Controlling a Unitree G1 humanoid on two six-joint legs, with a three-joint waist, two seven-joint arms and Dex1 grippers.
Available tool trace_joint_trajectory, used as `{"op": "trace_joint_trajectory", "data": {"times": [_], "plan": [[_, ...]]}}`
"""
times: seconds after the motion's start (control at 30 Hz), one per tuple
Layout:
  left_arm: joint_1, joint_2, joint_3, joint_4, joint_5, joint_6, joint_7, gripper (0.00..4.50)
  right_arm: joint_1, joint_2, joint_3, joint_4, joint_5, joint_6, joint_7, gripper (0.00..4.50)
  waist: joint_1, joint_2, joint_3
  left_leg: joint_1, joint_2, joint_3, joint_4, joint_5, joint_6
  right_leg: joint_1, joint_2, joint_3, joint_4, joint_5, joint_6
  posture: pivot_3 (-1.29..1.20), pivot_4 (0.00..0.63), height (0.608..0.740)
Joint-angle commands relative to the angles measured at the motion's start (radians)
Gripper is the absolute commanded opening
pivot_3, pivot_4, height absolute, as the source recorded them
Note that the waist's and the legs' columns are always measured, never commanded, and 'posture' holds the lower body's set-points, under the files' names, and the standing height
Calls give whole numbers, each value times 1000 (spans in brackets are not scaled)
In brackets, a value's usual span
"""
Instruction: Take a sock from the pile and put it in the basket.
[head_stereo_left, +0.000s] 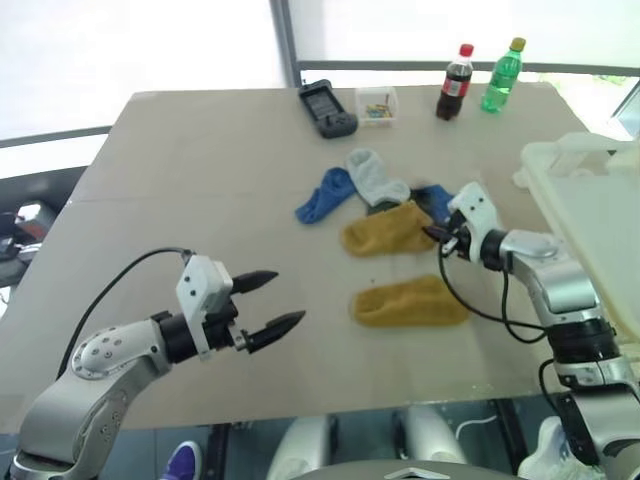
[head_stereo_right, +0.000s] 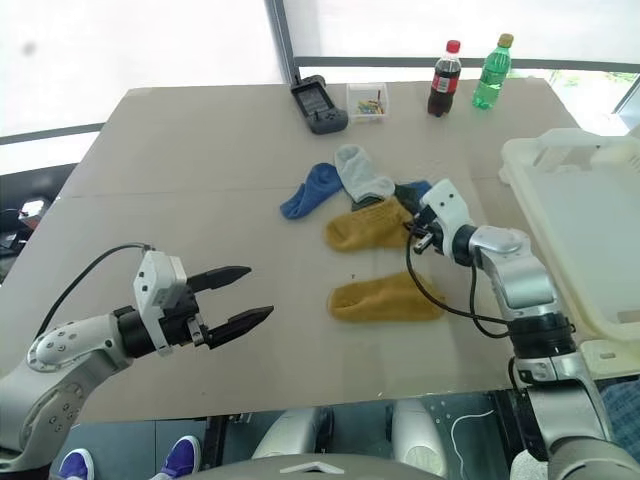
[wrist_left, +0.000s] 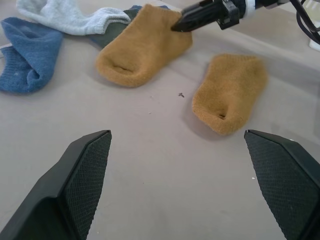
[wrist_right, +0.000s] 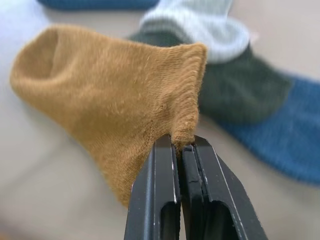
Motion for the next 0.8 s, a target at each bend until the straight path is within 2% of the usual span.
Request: {"op": "trace_joint_trajectory", "data": {"times": [0.03, 0.57, 0.7, 0.8], "plan": [[-8, 0, -5, -3, 2, -16, -10, 4500, 19, -31, -19, -68, 9, 55, -16, 140, 0, 0, 0, 0, 0, 0, 0, 0, 0, 0, 0, 0, 0, 0, 0, 0, 150, 740], [-47, 2, -42, 32, 13, -16, -32, 4500, 39, -106, -193, -335, 227, 508, -63, 140, 13, 0, 0, 0, 0, 0, -1, 0, 0, 0, 0, 0, 0, 0, 0, 0, 150, 740], [-60, 0, -55, 42, 18, -18, -40, 4500, 49, -115, -199, -365, 257, 543, -80, 140, 17, 0, 0, 0, 0, 0, -1, 0, 0, 0, 0, 0, -1, 0, 0, 0, 150, 740], [-72, 1, -64, 51, 18, -18, -41, 4500, 90, -128, -173, -362, 241, 502, -95, 140, 19, 0, 0, 0, 0, -1, -1, 0, 0, 0, 0, -1, -1, 0, 0, 0, 150, 740]]}}
